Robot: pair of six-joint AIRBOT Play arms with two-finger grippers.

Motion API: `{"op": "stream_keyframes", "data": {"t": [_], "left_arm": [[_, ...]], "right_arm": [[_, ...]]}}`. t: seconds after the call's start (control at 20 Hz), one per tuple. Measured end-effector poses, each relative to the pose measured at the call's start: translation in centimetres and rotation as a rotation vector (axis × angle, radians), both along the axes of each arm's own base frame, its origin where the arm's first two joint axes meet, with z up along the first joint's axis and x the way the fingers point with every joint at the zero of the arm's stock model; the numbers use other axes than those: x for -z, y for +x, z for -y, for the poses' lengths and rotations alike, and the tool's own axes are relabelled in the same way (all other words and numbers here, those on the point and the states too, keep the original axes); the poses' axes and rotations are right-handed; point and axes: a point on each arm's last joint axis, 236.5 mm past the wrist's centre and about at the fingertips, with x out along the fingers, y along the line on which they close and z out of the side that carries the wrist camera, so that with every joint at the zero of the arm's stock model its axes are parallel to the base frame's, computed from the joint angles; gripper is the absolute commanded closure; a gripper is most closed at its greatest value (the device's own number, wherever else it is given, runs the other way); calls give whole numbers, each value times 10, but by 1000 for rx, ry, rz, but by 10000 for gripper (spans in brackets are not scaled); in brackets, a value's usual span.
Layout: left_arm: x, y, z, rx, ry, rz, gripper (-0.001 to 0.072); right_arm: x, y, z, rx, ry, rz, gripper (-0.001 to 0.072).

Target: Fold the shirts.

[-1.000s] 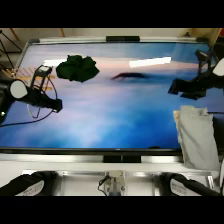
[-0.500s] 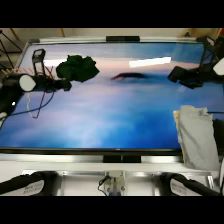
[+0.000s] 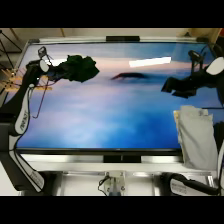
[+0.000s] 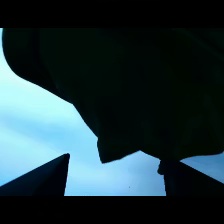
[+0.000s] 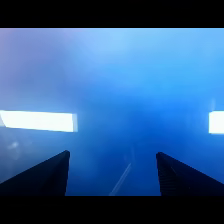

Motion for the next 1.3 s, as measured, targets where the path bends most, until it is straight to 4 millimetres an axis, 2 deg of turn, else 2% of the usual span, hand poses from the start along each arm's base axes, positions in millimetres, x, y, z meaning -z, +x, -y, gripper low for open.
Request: {"op": "stream_keyframes", "data": {"t": [0.1,0.15,0.25,0.3,0.4,0.5,0.55,0.65,0.7,0.75,0.8,0.9,1.0,1.05,1.1,1.15,1.25,1.3], "left_arm": [[16,14,-2,-20,-23,13,161],[22,19,-3,-27,-30,21,241],[32,27,-1,-39,-53,32,489],[35,29,1,-45,-67,34,649],[34,32,6,-53,-104,43,676],[12,35,13,-32,-128,84,676],[-11,37,18,-4,-124,129,676],[-80,34,37,99,-77,253,676],[-124,28,49,162,-41,329,675],[-179,14,65,231,-2,421,676],[-235,-7,82,293,27,515,675],[-328,-61,114,400,65,664,675],[-397,-122,142,493,78,775,675],[-417,-150,156,539,76,806,675],[-427,-177,171,592,66,812,675],[-429,-199,185,641,55,802,675],[-410,-227,211,728,27,734,674],[-387,-237,226,769,13,668,674]], "right_arm": [[4,-2,-3,-13,2,-20,54],[6,-3,-6,-20,3,-28,55],[8,-5,-11,-36,4,-37,55],[9,-6,-15,-44,5,-40,55],[9,-7,-20,-58,6,-44,57],[10,-9,-22,-67,6,-53,65],[10,-11,-23,-72,4,-58,65],[3,-15,-23,-92,-4,-51,65],[-5,-17,-23,-109,-15,-33,65],[-17,-17,-21,-121,-32,1,65],[-34,-18,-16,-129,-63,46,65],[-78,-22,-2,-126,-138,162,65],[-130,-35,11,-106,-213,299,65],[-156,-46,18,-88,-247,368,65],[-178,-58,22,-69,-270,424,65],[-197,-74,26,-48,-285,467,65],[-214,-104,30,-19,-297,496,65],[-210,-119,32,-12,-300,471,65]]}}
